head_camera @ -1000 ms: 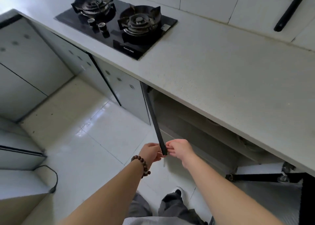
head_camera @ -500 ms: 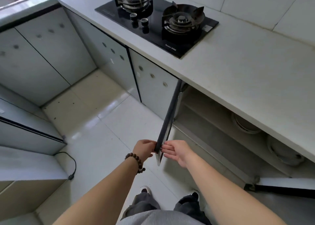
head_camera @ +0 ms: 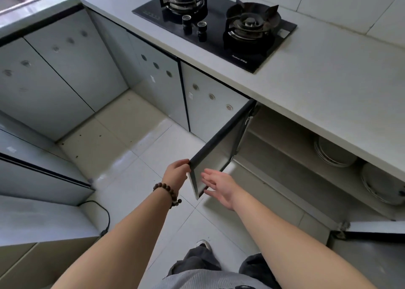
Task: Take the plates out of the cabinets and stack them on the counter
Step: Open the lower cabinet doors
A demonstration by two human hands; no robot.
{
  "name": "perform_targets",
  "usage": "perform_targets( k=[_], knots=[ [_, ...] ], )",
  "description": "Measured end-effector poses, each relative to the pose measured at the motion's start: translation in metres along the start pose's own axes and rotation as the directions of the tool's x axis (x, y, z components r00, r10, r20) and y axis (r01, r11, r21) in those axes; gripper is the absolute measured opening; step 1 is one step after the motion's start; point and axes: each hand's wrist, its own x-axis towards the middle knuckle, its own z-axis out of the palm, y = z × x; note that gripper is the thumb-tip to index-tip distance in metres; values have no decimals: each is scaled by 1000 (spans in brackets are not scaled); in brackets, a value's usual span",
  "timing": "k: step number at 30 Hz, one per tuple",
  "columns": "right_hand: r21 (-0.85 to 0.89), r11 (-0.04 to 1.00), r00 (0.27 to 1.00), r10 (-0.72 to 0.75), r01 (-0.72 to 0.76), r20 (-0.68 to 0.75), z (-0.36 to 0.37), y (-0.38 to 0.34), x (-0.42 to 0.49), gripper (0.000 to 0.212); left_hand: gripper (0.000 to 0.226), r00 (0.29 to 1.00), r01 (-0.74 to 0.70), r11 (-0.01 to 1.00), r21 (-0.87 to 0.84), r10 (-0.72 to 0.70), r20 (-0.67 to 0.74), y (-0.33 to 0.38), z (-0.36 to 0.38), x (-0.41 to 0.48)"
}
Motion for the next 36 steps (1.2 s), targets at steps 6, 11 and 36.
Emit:
perform_targets(
  k=[6,11,36],
  knots=[
    [39,999,998,2,1,-67,-3,4,1,48,38,989,-138,965,225,148,-28,-5,9,-11],
    [95,994,981,-39,58,-189,-26,4,-10,38,39,944,-304,923,237,325,-53,7,38,-22],
    [343,835,641,-16,431,-767,-331,62,-163,20,20,911,-184,970,159,107,399,-4,344,-93]
  ],
)
